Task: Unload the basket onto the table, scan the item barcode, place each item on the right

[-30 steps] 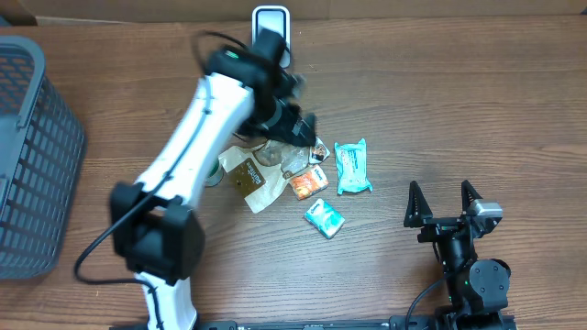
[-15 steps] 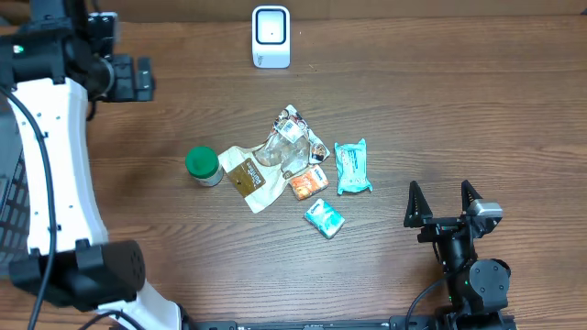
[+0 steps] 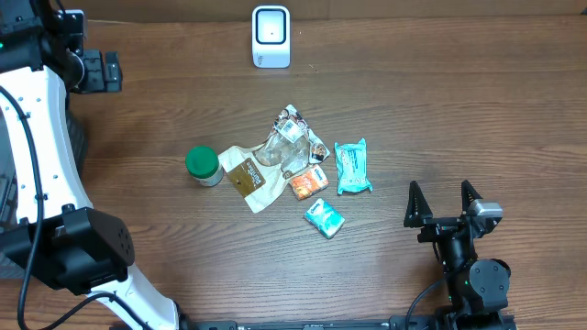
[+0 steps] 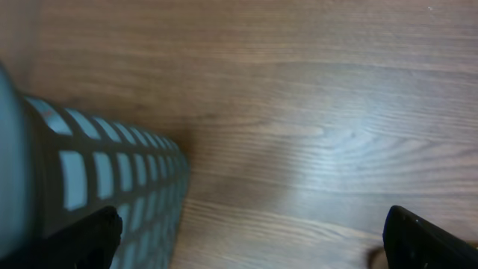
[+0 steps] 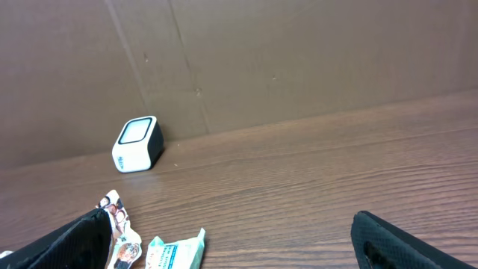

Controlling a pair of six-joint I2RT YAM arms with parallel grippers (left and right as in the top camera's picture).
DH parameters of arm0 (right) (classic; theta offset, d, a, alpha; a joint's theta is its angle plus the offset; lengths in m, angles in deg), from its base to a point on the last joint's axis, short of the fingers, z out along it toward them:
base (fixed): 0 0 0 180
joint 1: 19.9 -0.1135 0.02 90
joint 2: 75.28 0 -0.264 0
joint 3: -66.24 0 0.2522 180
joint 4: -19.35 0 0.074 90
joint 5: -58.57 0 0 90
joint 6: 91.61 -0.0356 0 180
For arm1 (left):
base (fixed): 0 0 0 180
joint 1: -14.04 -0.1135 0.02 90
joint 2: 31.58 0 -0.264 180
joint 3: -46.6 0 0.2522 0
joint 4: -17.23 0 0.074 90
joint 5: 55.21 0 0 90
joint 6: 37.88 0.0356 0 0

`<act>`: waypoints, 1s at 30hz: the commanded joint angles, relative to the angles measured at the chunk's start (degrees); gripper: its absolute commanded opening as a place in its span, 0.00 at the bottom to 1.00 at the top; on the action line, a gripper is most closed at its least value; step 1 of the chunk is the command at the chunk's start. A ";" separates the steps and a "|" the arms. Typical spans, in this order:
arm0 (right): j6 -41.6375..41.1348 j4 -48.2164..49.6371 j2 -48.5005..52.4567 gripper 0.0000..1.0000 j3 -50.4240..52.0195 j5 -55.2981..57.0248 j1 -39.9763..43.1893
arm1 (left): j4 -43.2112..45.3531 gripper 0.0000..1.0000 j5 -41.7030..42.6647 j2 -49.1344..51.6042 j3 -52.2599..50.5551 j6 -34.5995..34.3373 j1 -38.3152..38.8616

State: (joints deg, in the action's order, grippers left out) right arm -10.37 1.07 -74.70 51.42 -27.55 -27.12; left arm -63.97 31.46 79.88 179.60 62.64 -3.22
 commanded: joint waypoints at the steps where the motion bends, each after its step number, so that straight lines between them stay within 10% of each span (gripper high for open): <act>1: 0.24 0.22 -0.35 1.00 0.61 0.55 -0.33 | 1.81 1.00 -1.79 -0.17 0.15 2.32 -0.83; 30: 0.24 0.22 -0.35 1.00 0.61 0.55 -0.33 | 2.97 0.99 -1.53 -0.17 0.15 0.61 -4.50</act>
State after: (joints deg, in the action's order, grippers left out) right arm -10.37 1.07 -74.70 51.42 -27.58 -27.12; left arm -61.20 31.08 79.88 179.60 63.45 -6.97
